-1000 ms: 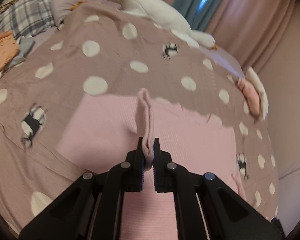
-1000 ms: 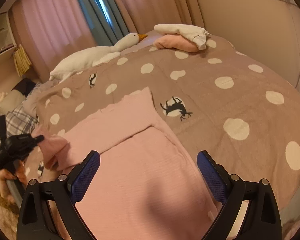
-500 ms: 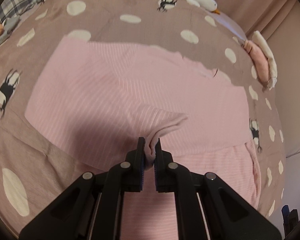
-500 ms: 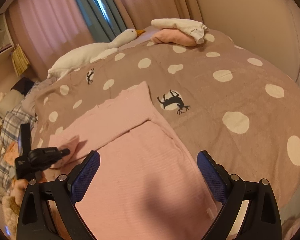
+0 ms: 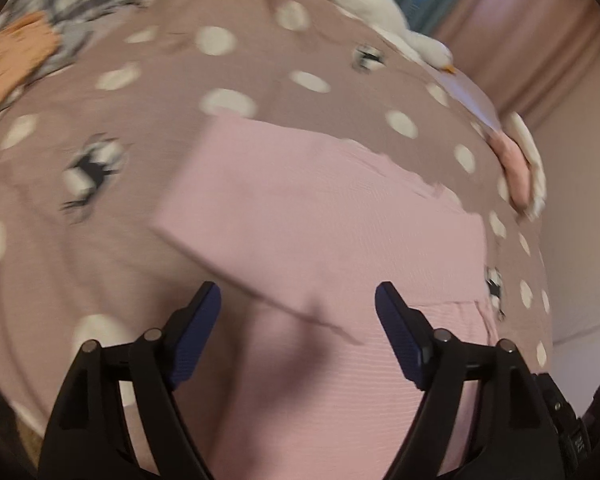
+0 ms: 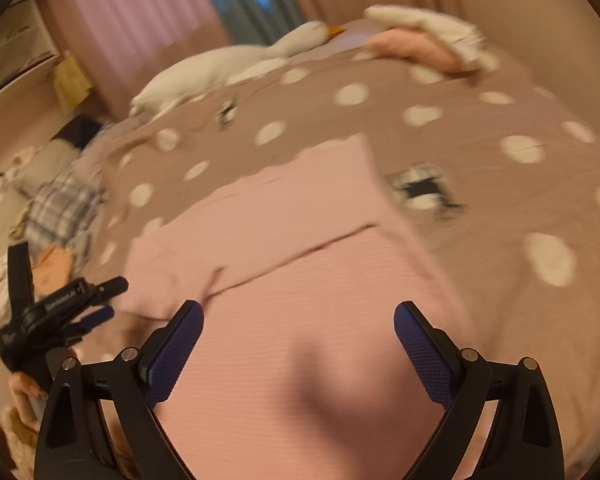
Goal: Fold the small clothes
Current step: 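Lay the sleeve across the sweater body and open the left gripper, then grasp the folded sweater side edge with the right gripper and lift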
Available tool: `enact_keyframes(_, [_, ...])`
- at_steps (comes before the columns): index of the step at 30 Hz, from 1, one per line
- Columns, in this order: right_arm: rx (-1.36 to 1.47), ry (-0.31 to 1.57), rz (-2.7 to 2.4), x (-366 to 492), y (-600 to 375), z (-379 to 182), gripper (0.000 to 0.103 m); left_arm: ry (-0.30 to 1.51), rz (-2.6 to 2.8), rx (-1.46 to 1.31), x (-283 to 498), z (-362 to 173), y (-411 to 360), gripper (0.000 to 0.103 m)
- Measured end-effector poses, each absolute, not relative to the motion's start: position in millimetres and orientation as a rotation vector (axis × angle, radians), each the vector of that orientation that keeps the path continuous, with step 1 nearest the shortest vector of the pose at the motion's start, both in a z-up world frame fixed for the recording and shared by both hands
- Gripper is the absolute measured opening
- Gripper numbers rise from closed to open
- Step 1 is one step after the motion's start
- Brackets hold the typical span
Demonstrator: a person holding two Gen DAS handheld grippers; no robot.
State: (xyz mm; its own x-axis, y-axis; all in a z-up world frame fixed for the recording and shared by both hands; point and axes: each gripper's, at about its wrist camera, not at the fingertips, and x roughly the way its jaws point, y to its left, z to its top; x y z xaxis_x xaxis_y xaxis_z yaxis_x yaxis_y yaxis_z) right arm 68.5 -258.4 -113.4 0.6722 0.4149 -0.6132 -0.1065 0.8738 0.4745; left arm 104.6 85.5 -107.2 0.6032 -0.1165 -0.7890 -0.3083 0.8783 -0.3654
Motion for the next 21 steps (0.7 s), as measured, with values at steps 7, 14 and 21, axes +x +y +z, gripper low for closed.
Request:
enact_keyframes(7, [0.426, 0.924, 0.51, 116, -188, -126, 0.08, 0.898, 0.264, -0.564, 56, -109, 137, 0.08])
enact_keyframes(14, [0.39, 1.114, 0.595, 152, -125, -161, 0.062, 0.884, 0.341, -0.623, 25, -111, 167, 0.08])
enact_keyframes(21, [0.355, 1.146, 0.609, 157, -101, -175, 0.049, 0.894, 0.373, -0.661, 11, -121, 179, 0.08])
